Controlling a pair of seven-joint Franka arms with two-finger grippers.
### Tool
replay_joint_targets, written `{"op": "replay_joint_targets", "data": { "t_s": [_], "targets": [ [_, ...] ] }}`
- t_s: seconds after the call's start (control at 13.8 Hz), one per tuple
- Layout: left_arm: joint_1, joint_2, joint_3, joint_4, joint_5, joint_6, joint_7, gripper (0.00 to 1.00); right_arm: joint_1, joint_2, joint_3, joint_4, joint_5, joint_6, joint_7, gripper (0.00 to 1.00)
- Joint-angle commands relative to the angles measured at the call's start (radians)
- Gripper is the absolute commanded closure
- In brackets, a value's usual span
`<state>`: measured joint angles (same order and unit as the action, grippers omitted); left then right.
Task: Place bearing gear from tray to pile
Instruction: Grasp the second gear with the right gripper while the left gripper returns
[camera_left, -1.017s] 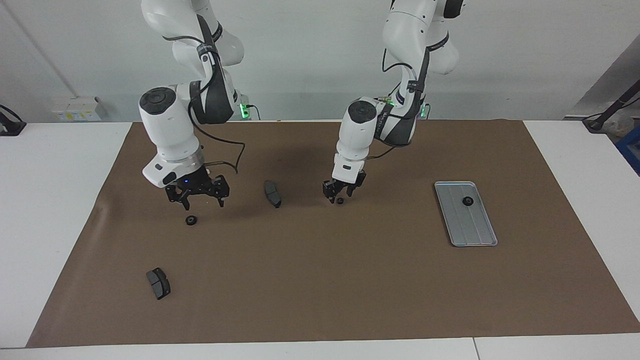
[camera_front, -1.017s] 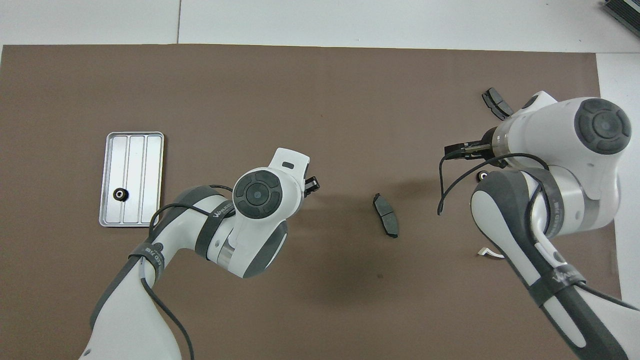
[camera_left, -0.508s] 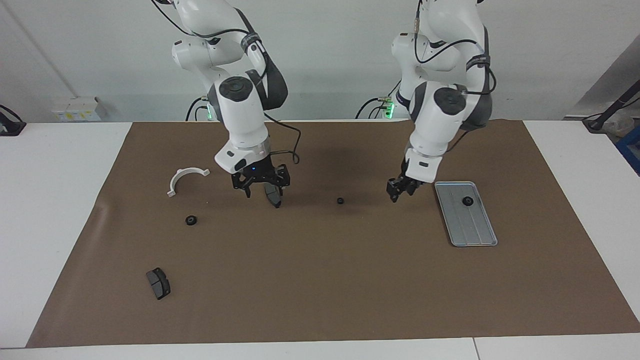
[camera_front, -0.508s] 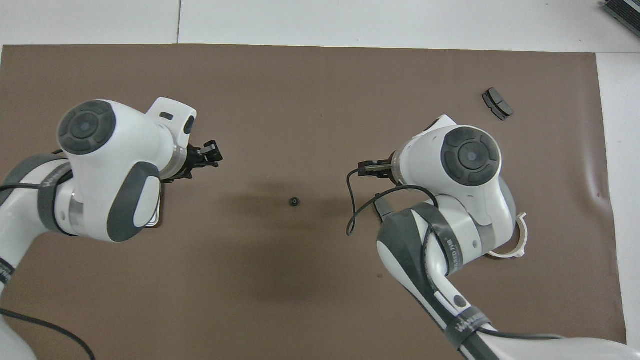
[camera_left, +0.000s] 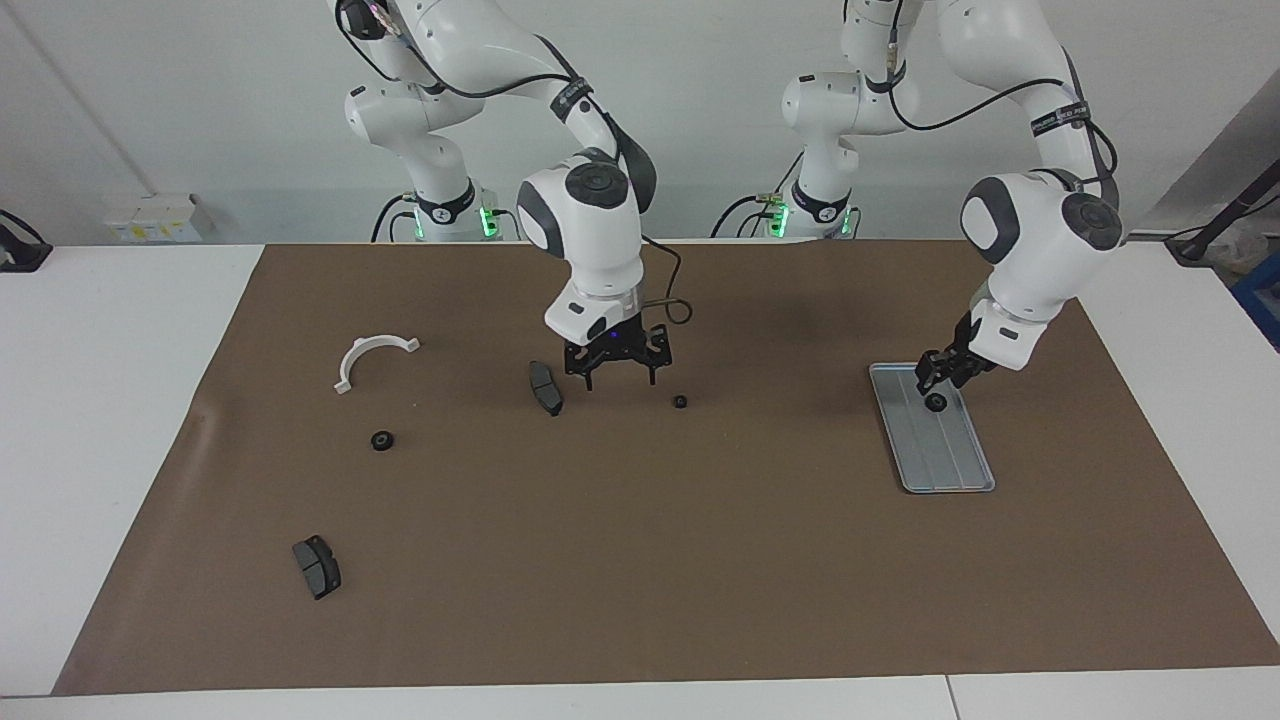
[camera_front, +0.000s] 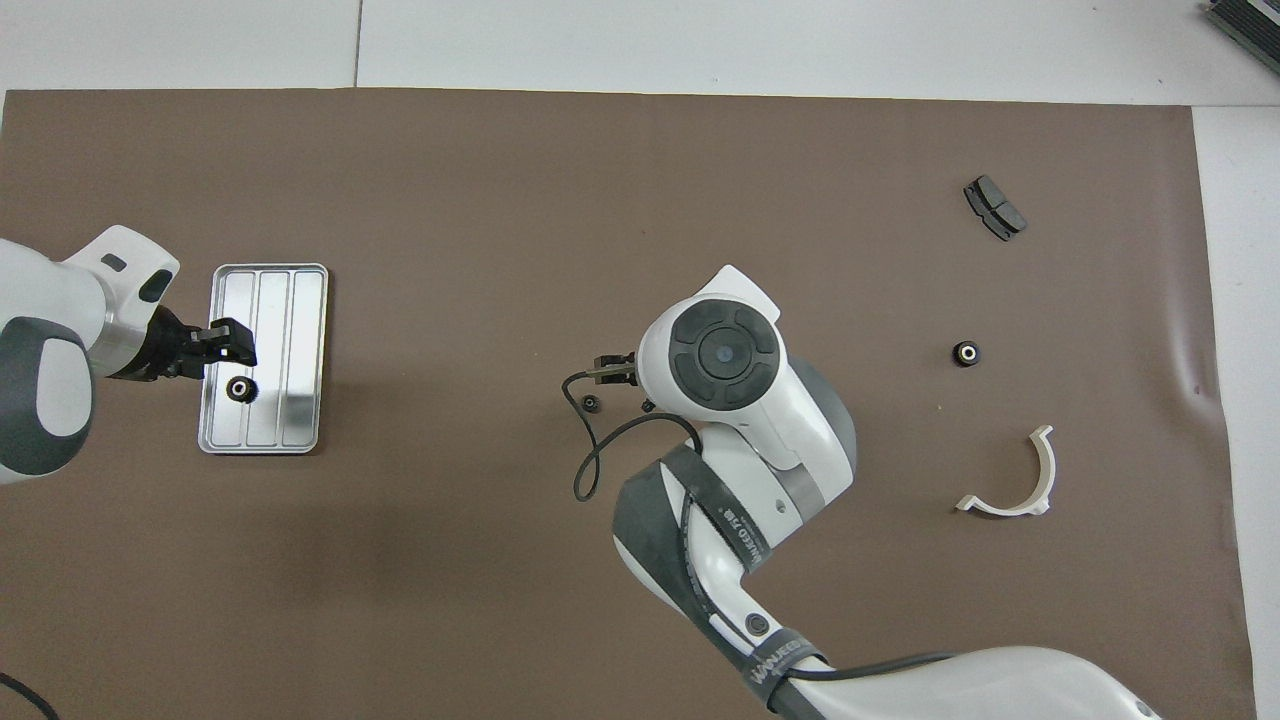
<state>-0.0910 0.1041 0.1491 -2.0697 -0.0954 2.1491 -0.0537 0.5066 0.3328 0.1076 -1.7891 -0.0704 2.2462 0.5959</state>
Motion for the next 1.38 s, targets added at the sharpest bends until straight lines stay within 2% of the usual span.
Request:
{"op": "replay_joint_targets", "data": {
  "t_s": [0.0, 0.15, 0.44, 0.73, 0.87, 1.16, 1.31],
  "targets": [
    [0.001, -0.003, -0.014, -0.064, 0.002, 0.073, 0.014, 0.37, 0.038, 0.106, -0.003, 0.1, -0.054, -0.004, 0.057, 0.04],
    [0.002, 0.011, -0.014, -0.098, 0.002, 0.133, 0.021, 0.37, 0.075, 0.158, -0.002, 0.122, -0.103, 0.004, 0.116, 0.11],
    [0.028, 0.032, -0.013, -0.11, 0.002, 0.176, 0.07, 0.37, 0.128, 0.213, -0.003, 0.122, -0.109, 0.076, 0.162, 0.23],
    [0.05, 0.046, -0.013, -0.119, 0.002, 0.201, 0.106, 0.37, 0.135, 0.213, -0.003, 0.114, -0.117, 0.075, 0.171, 0.33],
    [0.05, 0.049, -0.013, -0.148, 0.002, 0.247, 0.106, 0.38, 0.135, 0.213, -0.003, 0.108, -0.118, 0.088, 0.173, 0.43],
    [0.043, 0.049, -0.014, -0.162, 0.002, 0.265, 0.106, 0.41, 0.125, 0.215, -0.005, 0.083, -0.129, 0.145, 0.173, 0.45],
    [0.042, 0.052, -0.014, -0.162, 0.002, 0.265, 0.106, 0.45, 0.124, 0.215, -0.006, 0.08, -0.129, 0.158, 0.173, 0.5]
  ]
}}
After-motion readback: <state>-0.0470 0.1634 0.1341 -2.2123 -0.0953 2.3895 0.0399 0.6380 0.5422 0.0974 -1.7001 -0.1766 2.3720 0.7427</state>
